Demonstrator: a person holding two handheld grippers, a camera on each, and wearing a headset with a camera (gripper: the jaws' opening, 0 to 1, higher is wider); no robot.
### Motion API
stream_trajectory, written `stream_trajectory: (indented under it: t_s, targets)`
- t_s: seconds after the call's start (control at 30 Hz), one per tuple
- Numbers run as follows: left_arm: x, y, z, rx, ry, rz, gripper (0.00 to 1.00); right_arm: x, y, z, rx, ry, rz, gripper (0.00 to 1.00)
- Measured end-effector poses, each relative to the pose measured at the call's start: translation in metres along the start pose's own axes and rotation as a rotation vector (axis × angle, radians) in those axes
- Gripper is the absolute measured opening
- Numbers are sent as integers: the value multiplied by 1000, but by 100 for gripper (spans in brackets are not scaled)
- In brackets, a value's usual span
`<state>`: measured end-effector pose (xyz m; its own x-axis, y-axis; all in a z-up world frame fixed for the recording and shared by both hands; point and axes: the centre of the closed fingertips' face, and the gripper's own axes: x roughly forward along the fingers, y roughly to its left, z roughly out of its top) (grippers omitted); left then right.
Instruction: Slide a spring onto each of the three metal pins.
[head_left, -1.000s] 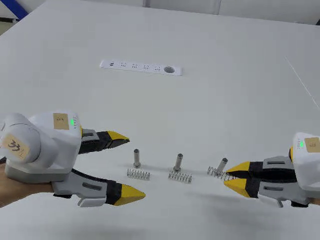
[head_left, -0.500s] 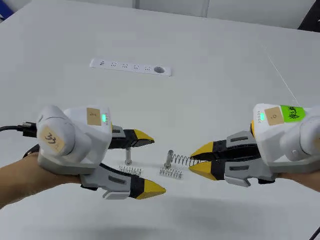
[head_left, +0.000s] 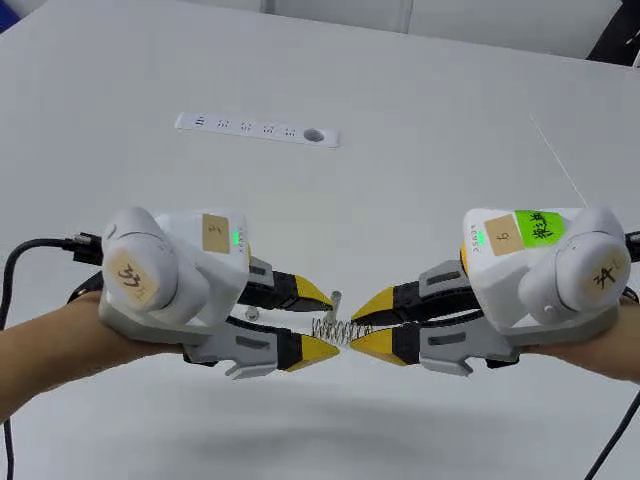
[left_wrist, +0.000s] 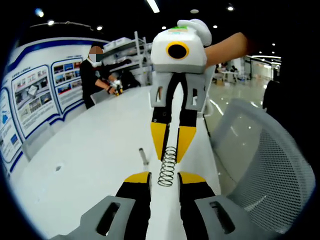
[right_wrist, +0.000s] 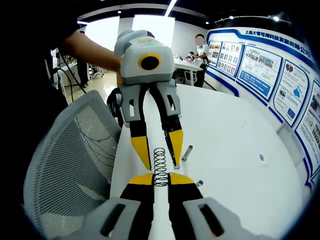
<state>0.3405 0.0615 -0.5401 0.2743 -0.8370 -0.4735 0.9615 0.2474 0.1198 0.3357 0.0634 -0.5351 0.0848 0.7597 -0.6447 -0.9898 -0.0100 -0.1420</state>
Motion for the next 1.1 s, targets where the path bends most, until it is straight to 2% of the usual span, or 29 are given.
stream_trajectory:
  t_s: [0.13, 0.33, 0.4, 0.43, 0.57, 0.73, 0.9, 1.1]
  targets:
    - [0, -4, 1, -2, 6, -14, 13, 0, 3, 2, -10, 4, 3, 10]
    - [-1, -8, 0, 14, 29, -22, 12, -1, 7, 3, -24, 15, 7, 10]
    - [-1, -9, -1, 35, 41, -22, 10, -1, 7, 4, -29, 16, 5, 10]
    - [-2, -6, 0, 96, 51, -5, 10, -1, 7, 4, -33, 17, 1, 10]
    - [-4, -9, 3, 114, 58, -9, 9, -3, 7, 7, -66, 16, -10, 11]
    - [-11, -5, 9, 126, 34, -7, 9, -8, 3, 15, -78, -30, -32, 12]
    - [-13, -3, 15, 97, 14, -12, 9, -8, 1, 14, -75, -31, -34, 15]
    - [-13, -5, 14, 106, 12, -23, 9, -8, 1, 11, -50, -24, -31, 12]
